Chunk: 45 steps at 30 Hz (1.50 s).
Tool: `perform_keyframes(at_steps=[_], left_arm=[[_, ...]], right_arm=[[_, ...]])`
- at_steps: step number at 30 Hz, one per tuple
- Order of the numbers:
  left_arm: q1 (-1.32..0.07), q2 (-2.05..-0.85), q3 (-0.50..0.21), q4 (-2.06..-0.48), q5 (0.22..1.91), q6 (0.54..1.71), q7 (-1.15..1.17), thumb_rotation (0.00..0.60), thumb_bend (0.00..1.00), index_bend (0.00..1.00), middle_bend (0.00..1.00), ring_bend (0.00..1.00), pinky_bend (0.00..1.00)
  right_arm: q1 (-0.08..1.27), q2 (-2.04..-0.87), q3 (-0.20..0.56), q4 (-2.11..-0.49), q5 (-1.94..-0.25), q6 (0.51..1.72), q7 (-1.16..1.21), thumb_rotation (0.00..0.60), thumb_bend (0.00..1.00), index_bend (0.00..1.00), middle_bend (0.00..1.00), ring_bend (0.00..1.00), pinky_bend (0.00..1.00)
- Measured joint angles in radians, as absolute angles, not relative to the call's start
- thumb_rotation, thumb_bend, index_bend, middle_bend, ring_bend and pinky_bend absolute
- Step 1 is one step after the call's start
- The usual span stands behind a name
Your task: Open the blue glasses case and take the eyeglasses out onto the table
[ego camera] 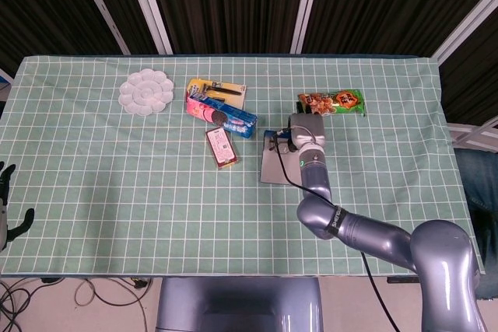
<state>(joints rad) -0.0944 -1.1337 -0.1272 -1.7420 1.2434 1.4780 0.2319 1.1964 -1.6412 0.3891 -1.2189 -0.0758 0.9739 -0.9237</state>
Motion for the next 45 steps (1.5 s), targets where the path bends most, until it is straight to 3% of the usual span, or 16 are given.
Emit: perform_keyframes(at_steps=[17,45], left_arm=[[-0.093,-1.136,-0.129,-1.741,1.243,1.483,0.236,0.6,0.33,0.05,0.0,0.0,0.0],[-0.093,-1.135,-0.129,-1.739,1.241,1.482,0.235,0.6,0.33,0.05,0.0,0.0,0.0]], right_arm=[[1.161,-1.668,0.356,-1.284,-0.322,1.091,-0.841,0.6,0.54,0.57,0.0,0.0,0.2],[1.124,-1.65,0.381,-1.223,-0.385,1.056,-0.812,0.6,0.54,0.57,0.0,0.0,0.2]])
